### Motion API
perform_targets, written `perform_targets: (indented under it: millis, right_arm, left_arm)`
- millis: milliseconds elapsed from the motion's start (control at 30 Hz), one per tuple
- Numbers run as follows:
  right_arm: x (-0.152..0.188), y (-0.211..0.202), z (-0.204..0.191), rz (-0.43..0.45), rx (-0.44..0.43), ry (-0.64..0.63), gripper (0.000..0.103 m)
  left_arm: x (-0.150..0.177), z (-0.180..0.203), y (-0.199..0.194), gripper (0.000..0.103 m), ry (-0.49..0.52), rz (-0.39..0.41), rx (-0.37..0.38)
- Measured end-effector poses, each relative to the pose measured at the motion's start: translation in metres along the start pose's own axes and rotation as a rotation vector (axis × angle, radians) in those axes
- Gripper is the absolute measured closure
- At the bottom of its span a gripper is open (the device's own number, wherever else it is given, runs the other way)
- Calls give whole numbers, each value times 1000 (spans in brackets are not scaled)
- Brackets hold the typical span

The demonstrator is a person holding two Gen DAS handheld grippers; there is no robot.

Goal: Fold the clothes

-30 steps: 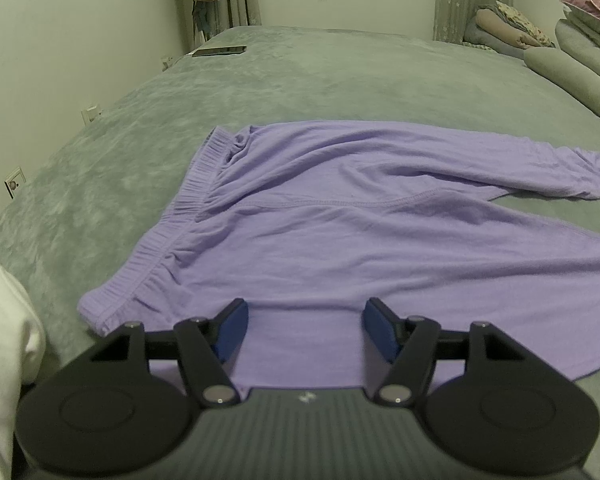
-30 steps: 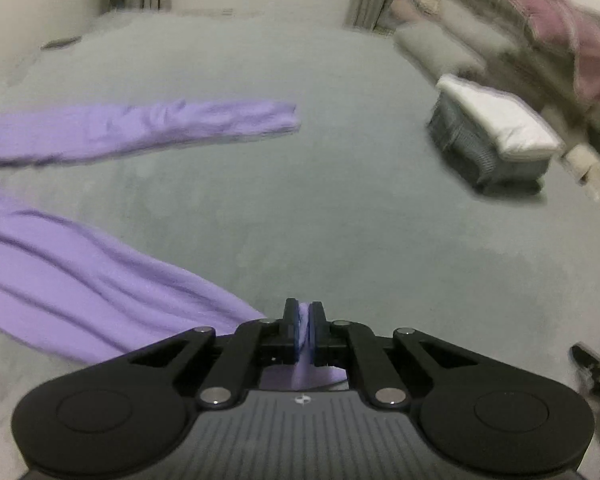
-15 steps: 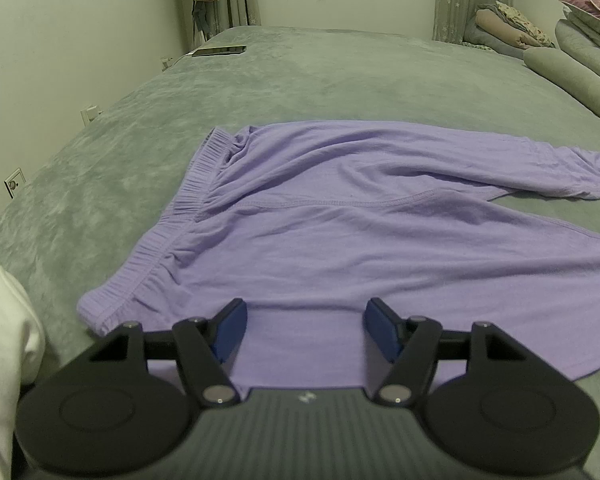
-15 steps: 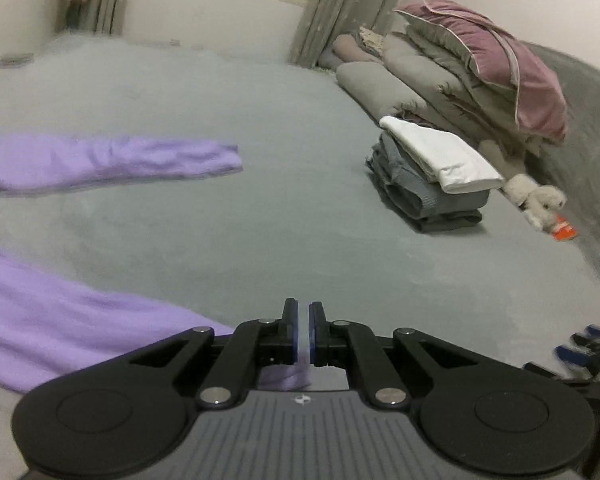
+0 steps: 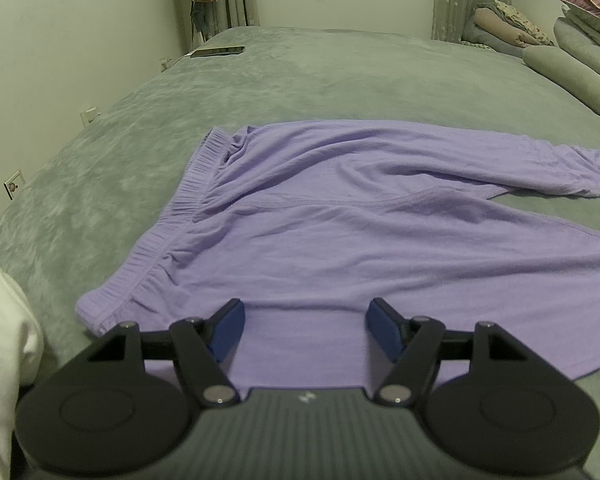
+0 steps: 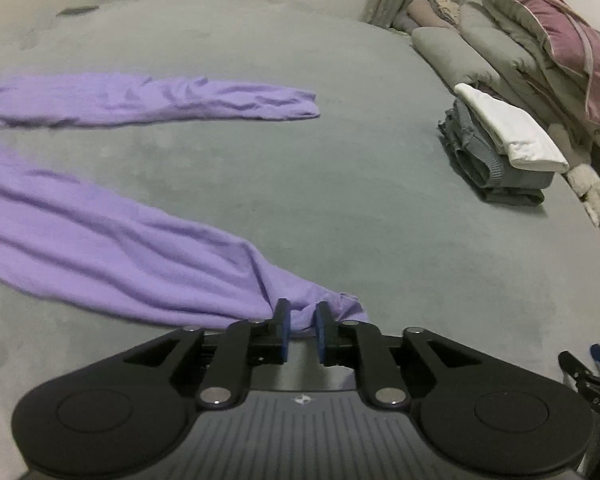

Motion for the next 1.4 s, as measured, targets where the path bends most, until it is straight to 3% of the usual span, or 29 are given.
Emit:
perform_targets:
  millis: [133, 267, 300, 367, 533, 700, 1000, 1100, 1167, 1233, 1333, 1400]
  right_arm:
    - [-4, 6, 9, 29, 18, 66, 70]
    - [-6, 17, 15, 23, 12, 116, 69]
    - [-4, 17, 13, 17, 0, 98, 70]
    - [-1, 14, 9, 18, -28, 73, 95]
    - [-6, -14, 20, 162, 32, 132, 98]
    - [-16, -23, 39, 313, 7, 351, 98]
    - [-36, 41, 24, 112, 126, 256, 98]
    - [-34, 46, 23, 112, 203, 225, 98]
    - [-34, 36, 26, 160, 240, 229, 98]
    - [-34, 29, 28, 187, 228, 241, 98]
    - [-35, 30, 21, 160, 166, 182, 97]
    - [-38, 28, 10, 165, 77, 95, 80]
  left_arm:
    - [0, 1, 0, 36, 2, 1, -1]
    - [0, 1, 0, 35, 2, 1, -1]
    - [0, 1, 0, 35, 2, 1, -1]
    - [0, 1, 0, 35, 2, 1, -1]
    - [1, 1, -1, 35, 3, 2, -1]
    - [1, 1, -1, 35, 3, 2, -1]
    - [1, 1, 0, 34, 1, 0, 2]
    - [1, 1, 0, 34, 1, 0, 2]
    - [1, 1, 0, 34, 1, 1, 1]
    - [1, 1, -1, 34, 1, 1, 1]
    - [1, 1, 0, 34, 0, 1, 1]
    - [0, 1, 0, 34, 1, 1, 1]
Point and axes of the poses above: each gripper's, at about its wrist camera, not at the fingertips, and y roughly the way its jaws point, z to its right, x to its underside, the point moved 1 cm from there along y, roughly the way its jaws point, and after that the axes turned 14 degrees about -x, right-handed, at the moved point
